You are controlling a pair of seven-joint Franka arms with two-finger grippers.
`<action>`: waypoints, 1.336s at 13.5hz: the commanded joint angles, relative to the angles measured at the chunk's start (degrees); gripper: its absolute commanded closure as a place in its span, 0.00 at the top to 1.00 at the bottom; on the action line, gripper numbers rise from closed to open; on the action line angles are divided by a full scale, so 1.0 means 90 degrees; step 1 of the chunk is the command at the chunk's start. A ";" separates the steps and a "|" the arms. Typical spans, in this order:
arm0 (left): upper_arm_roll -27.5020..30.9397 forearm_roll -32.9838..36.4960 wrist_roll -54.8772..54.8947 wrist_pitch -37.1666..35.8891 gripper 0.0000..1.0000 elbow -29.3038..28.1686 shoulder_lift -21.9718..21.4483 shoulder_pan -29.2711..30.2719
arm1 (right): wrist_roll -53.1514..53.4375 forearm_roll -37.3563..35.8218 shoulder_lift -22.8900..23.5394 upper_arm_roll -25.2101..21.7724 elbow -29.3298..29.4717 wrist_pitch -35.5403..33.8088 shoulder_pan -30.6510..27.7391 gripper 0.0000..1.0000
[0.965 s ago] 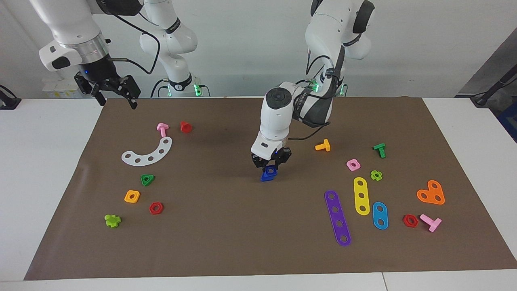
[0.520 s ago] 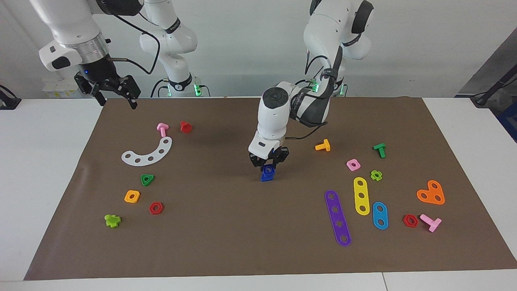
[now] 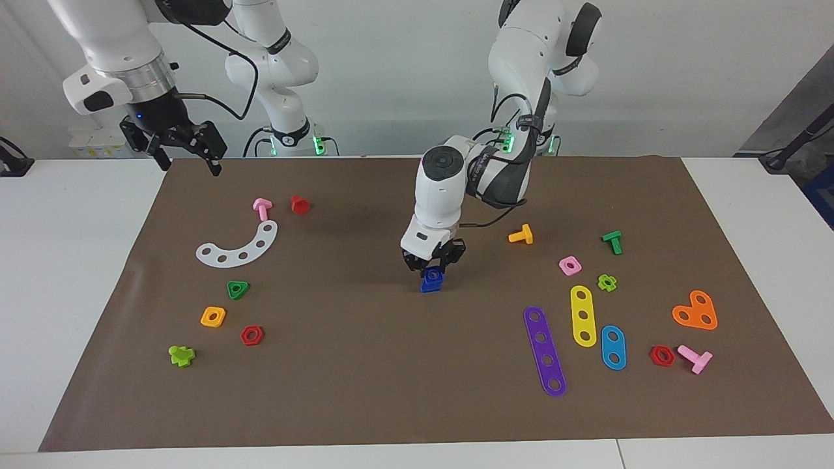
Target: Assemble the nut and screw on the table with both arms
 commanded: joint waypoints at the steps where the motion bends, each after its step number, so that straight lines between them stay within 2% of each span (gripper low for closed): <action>1: 0.0098 0.0001 -0.0141 0.0174 0.00 -0.0122 -0.0007 -0.0131 | -0.0105 0.0050 -0.0128 0.0045 -0.0127 -0.0034 -0.0055 1.00; 14: 0.0117 0.0020 -0.0200 0.0565 0.00 -0.0425 -0.0017 -0.0190 | -0.0105 0.0050 -0.0128 0.0045 -0.0127 -0.0034 -0.0055 1.00; 16: 0.0127 0.0020 -0.0200 0.0555 0.44 -0.0386 -0.0017 -0.0190 | -0.0105 0.0050 -0.0128 0.0045 -0.0127 -0.0034 -0.0055 1.00; 17: 0.0127 0.0011 -0.0200 0.0555 0.59 -0.0367 -0.0017 -0.0200 | -0.0105 0.0050 -0.0128 0.0045 -0.0127 -0.0034 -0.0055 1.00; 18: 0.0127 0.0011 -0.0200 0.0545 0.65 -0.0357 -0.0017 -0.0210 | -0.0105 0.0050 -0.0128 0.0045 -0.0127 -0.0034 -0.0055 1.00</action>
